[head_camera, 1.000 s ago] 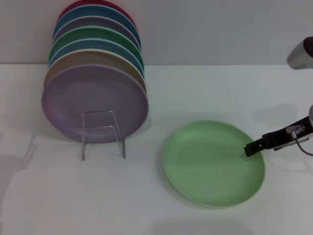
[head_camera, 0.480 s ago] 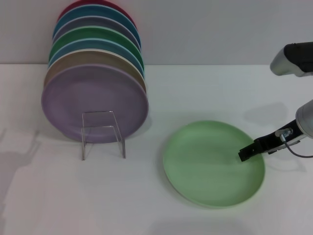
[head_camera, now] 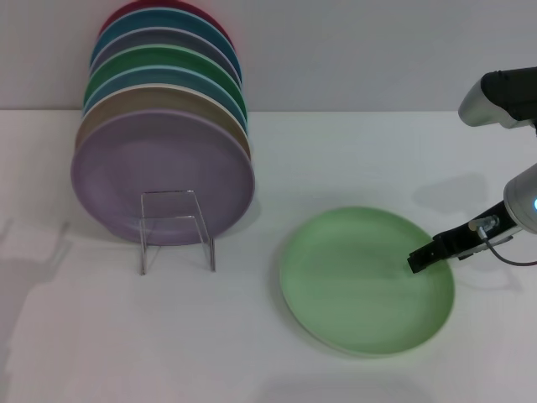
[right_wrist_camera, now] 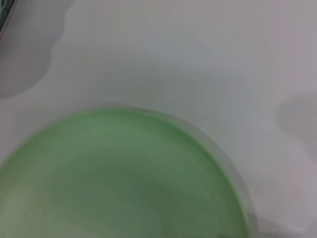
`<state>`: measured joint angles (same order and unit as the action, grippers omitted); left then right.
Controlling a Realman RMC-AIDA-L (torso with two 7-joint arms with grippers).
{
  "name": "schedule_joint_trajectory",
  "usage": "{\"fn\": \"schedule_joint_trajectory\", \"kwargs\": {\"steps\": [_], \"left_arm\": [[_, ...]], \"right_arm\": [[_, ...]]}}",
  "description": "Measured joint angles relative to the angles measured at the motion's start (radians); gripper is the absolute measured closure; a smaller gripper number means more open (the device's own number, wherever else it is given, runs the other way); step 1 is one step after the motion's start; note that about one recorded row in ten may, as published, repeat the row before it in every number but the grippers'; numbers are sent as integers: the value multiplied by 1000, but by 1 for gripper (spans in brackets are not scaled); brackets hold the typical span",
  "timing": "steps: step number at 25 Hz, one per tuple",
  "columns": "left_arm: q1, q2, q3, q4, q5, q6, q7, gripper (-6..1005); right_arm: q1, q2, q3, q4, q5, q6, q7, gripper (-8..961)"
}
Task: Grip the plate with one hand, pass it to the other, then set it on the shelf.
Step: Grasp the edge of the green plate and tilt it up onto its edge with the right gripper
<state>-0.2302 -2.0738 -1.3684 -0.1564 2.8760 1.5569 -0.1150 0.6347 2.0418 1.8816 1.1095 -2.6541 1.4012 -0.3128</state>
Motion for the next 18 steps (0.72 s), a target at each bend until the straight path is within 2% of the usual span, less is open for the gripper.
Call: {"fn": "schedule_joint_trajectory", "kwargs": {"steps": [18], "left_arm": [[-1,0,0,0,3,1,0,140]], "right_arm": [[14,4,-25,-31,-21,-2,10,248]]}}
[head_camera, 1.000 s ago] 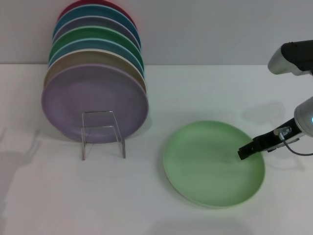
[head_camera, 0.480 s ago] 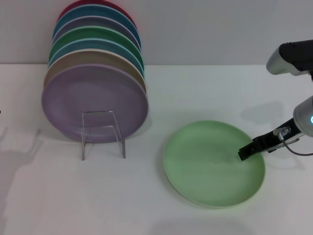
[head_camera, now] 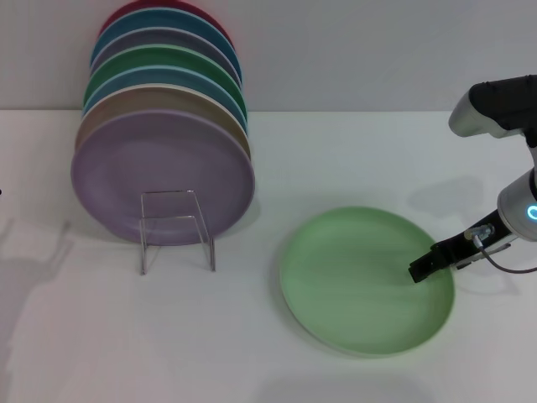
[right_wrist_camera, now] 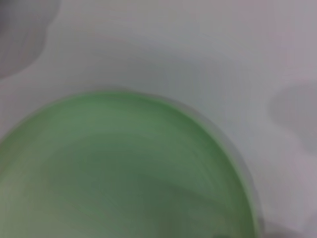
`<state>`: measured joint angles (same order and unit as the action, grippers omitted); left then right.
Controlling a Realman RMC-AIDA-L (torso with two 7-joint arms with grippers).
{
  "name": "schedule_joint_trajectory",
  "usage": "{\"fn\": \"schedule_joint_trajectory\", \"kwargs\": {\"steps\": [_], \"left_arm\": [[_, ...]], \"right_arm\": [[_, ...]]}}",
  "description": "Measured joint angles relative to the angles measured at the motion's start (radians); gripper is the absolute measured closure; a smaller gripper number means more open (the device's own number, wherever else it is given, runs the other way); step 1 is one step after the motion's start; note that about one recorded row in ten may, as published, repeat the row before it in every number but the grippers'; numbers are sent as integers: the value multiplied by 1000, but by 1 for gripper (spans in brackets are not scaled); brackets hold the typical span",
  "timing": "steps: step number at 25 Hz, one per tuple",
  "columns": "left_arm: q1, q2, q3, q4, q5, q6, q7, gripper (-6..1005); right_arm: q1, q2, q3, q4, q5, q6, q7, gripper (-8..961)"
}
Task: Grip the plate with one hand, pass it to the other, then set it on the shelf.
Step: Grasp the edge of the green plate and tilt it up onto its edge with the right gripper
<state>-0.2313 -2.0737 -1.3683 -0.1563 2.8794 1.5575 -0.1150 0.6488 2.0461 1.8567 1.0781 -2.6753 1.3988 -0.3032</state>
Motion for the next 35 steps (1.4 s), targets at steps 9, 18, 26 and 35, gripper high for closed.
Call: {"fn": "schedule_joint_trajectory", "kwargs": {"steps": [9,18,26,35], "left_arm": [[3,0,1,0,0,4,0,140],[5,0,2,0,0,6,0,140],[5,0,2,0,0,6,0,141],[-1,2,2,0,0,2,0,141]], "right_arm": [[0,3,0,0,0,-2,4,261],[0,6,-1,0,0,6,5,551],[-5,8,-48,29,-11,11,24,614],[-14,14,-52,56,-11,15,15,793]]}}
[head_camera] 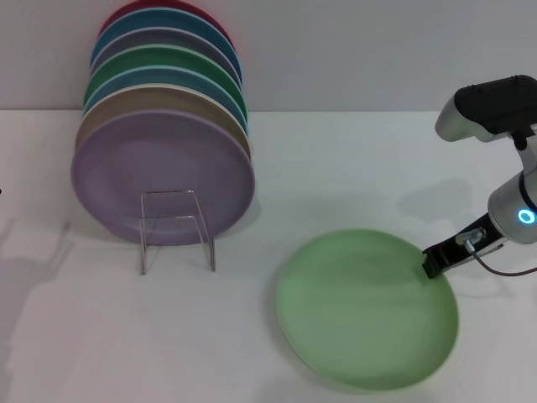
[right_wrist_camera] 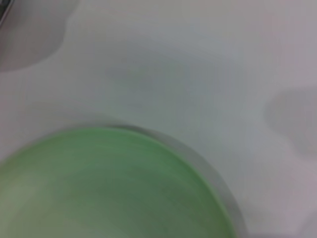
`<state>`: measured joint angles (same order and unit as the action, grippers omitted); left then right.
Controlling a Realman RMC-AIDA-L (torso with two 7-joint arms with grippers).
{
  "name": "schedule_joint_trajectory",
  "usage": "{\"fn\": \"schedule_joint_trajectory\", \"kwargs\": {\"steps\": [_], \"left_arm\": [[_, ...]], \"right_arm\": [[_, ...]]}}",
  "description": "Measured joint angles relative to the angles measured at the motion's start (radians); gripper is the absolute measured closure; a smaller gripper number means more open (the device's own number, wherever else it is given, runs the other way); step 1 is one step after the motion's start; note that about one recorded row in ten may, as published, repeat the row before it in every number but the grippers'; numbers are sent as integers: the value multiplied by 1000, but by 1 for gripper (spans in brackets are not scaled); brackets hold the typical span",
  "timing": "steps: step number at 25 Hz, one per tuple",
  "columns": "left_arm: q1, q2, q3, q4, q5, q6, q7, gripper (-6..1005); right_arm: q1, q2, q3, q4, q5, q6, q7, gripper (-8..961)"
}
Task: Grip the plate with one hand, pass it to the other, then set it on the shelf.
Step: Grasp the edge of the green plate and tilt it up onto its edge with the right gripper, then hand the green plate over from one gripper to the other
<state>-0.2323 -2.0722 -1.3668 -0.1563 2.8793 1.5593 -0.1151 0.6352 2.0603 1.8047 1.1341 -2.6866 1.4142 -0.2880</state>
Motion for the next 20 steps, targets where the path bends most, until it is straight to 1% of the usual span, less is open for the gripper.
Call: {"fn": "schedule_joint_trajectory", "kwargs": {"steps": [4,7,10,12,15,17,20], "left_arm": [[-1,0,0,0,0,-1,0,141],[-1,0,0,0,0,2,0,141],[-1,0,2,-5,0,9,0,141],[3,0,14,-21,0,11,0,141],[14,3,53,-61,0,14,0,141],[21,5,79,-86,0,32,0,141],[34,5,96,-114,0,103,5,141]], "right_arm": [[-8,0,-1,4,3,0,-15,897],[-28,7,-1,40,5,-1,-27,919],[-75,15,0,140,22,-8,-43,934],[-115,16,4,212,67,-21,-61,934],[-183,16,30,296,184,-52,-110,934],[-221,16,54,324,254,-72,-151,934],[-261,16,88,328,348,-87,-192,935]]}}
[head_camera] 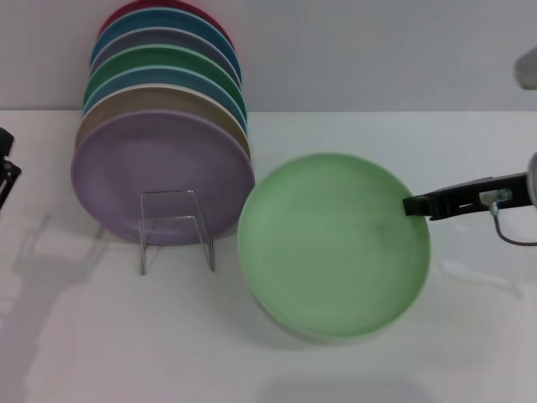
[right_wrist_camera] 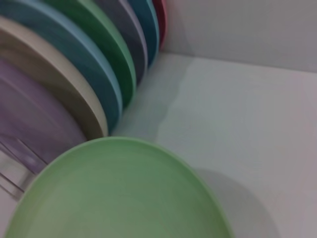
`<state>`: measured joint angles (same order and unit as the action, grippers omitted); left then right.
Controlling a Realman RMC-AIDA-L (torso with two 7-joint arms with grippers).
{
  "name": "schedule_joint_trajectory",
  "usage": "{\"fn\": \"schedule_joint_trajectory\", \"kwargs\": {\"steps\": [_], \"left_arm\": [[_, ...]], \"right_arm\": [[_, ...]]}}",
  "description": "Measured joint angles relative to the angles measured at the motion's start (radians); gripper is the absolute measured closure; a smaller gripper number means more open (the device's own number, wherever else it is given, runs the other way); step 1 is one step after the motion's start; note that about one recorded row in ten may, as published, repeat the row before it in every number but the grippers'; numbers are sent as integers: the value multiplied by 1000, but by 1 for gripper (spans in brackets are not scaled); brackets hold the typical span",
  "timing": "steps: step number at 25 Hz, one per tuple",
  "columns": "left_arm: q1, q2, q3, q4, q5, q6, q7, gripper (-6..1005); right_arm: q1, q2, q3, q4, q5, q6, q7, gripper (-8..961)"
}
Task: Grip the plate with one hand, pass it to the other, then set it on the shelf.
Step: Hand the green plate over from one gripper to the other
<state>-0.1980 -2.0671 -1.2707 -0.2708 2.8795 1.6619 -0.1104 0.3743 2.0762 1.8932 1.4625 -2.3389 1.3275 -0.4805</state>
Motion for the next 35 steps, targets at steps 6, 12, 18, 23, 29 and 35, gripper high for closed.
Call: {"fn": "schedule_joint_trajectory", "kwargs": {"steps": [6,12,18,23,29,35], "left_arm": [[72,13,40,-164,7,7,-7,141],[152,190,213,-611,11,-420,-109,142],[212,398,295,-1176,12,-1011,-138,142],[162,484,311,-1524,11,-1535,-145,142],[35,350,276,-1727,-32,-2137,67,142],[37,26,69,-1725,-256,-2466,598,142]], "right_arm": [[-68,1,81,6,89,17,-72,935],[-217,4,122,59,340,-111,-333,935],[-264,6,183,-65,577,-144,-632,936],[-239,3,211,-152,618,-146,-753,936],[-203,1,215,-186,624,-136,-831,934],[-181,3,196,-204,625,-123,-871,931]]}}
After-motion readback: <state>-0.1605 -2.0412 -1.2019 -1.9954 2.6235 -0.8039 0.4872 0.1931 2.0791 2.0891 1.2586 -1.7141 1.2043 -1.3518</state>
